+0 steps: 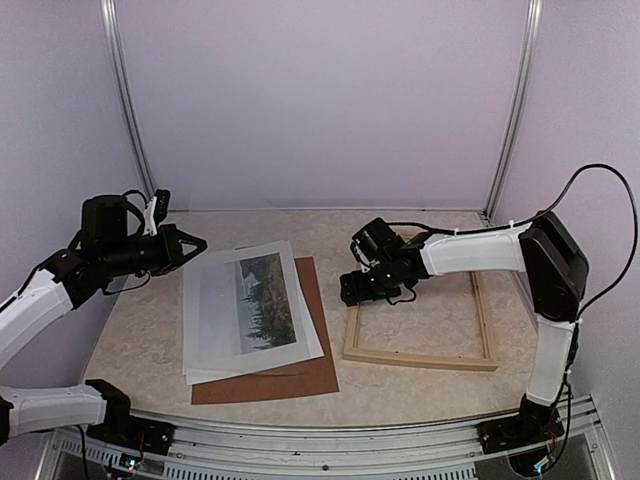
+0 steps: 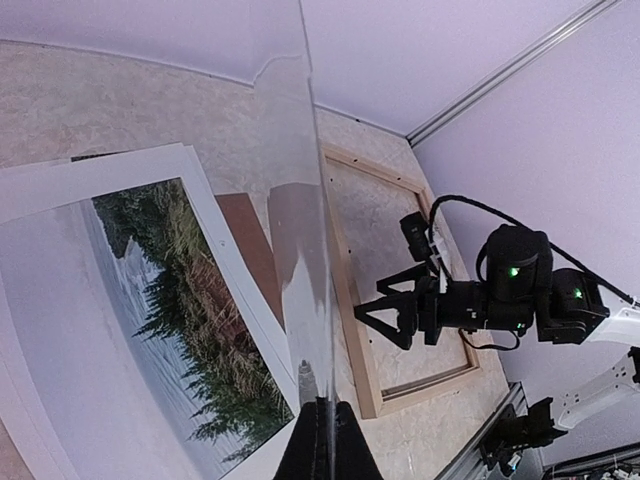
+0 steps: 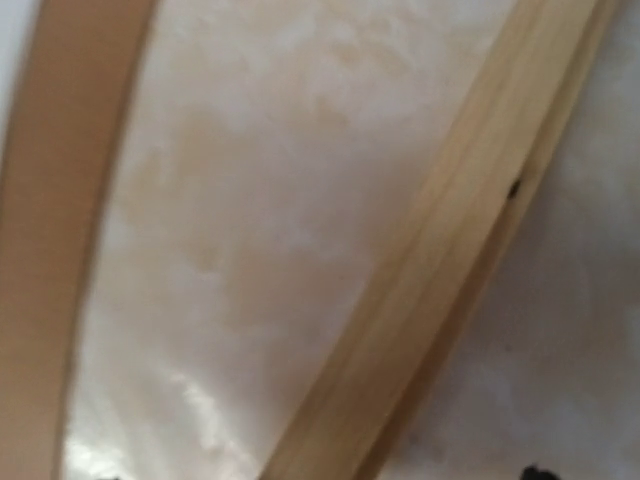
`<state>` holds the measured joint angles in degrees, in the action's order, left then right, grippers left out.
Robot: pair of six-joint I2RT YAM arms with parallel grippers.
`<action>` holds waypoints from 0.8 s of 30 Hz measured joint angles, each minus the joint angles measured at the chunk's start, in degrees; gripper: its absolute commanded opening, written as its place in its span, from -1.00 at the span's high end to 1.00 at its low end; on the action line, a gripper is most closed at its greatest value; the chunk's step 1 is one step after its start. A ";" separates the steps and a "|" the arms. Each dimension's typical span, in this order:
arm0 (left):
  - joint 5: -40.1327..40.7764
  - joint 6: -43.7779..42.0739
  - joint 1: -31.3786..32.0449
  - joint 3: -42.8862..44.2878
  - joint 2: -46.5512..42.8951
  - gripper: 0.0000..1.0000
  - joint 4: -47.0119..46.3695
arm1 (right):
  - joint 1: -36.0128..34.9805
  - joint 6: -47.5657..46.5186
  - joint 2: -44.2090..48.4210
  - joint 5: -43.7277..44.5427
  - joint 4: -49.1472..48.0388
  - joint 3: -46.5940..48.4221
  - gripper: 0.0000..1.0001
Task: Put the photo into the frame
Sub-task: Move the frame body to the center of the board.
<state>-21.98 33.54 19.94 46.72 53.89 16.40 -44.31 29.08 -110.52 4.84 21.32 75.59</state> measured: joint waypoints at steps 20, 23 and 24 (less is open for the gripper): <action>1.27 -1.81 -0.07 8.11 2.86 1.00 2.03 | -2.54 2.25 -3.13 0.35 -3.91 -2.84 0.08; 1.51 -1.99 -0.07 8.92 3.74 1.00 2.08 | -4.50 3.74 -2.34 1.01 -4.00 -4.04 0.08; 1.70 -2.12 -0.07 9.16 4.04 1.00 2.05 | -5.20 4.15 -2.14 1.11 -4.00 -4.39 0.08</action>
<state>-20.27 31.42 19.88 55.88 57.93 18.46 -49.52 33.23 -112.66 5.96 17.32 71.20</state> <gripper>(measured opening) 0.006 0.462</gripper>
